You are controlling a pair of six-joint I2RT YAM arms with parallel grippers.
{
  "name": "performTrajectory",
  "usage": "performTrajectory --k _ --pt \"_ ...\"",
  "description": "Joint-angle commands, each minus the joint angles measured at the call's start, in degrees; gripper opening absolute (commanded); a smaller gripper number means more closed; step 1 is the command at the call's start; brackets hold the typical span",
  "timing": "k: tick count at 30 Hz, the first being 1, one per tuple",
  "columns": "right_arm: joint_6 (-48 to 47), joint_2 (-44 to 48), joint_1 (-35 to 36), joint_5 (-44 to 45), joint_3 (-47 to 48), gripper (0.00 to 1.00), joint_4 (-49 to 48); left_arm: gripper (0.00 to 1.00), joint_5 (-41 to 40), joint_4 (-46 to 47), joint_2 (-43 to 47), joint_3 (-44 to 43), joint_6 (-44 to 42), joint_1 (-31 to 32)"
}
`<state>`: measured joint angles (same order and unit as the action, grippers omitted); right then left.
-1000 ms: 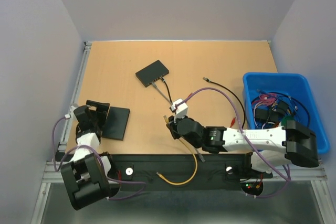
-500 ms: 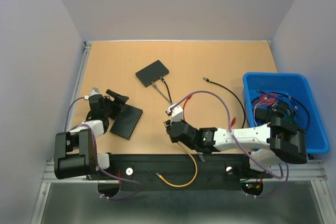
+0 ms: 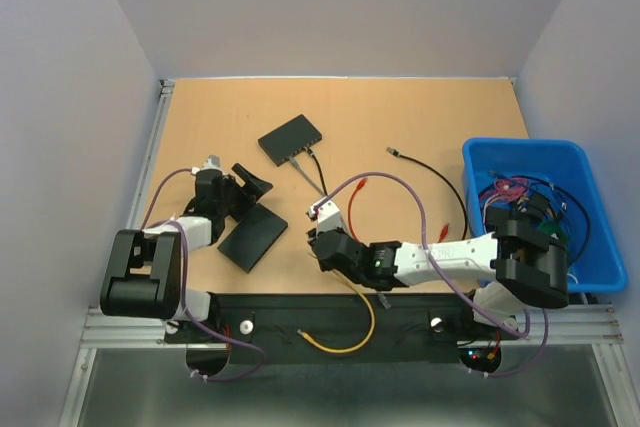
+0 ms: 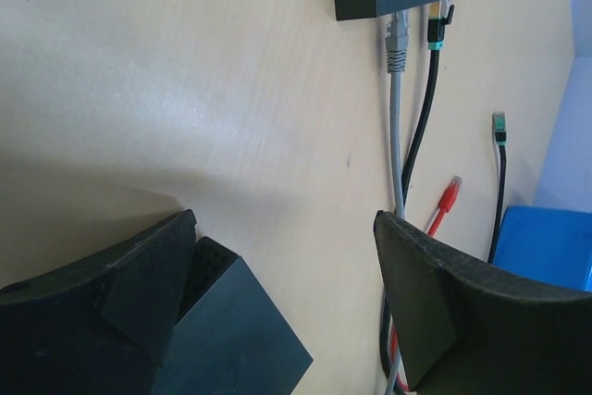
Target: Insert the plug into the switch port
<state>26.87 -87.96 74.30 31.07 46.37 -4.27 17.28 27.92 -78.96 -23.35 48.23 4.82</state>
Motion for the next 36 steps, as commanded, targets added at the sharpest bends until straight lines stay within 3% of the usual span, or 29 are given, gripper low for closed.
performTrajectory --k 1,10,12,20,31,36 --pt "0.19 -0.98 -0.39 -0.22 3.03 0.01 -0.74 0.89 2.76 1.08 -1.02 -2.48 -4.54 0.89" --pt "0.2 -9.94 -0.56 -7.77 7.41 0.01 -0.65 0.89 4.69 4.6 -2.51 -1.34 -7.97 2.12" --pt "0.2 -13.0 -0.56 -10.06 9.52 0.0 -0.56 0.84 5.4 4.77 -2.78 -1.52 -8.94 2.3" --pt "0.2 -17.33 -0.56 -12.79 13.04 0.0 -0.3 0.84 4.87 4.86 2.05 0.41 -11.75 2.65" --pt "-0.07 -22.51 -0.65 -12.8 21.3 0.0 10.06 0.84 5.84 4.16 4.51 2.17 -14.74 2.83" --pt "0.63 -22.87 -2.14 -12.96 23.76 0.0 14.02 0.84 2.33 1.26 5.22 2.08 -13.16 2.91"
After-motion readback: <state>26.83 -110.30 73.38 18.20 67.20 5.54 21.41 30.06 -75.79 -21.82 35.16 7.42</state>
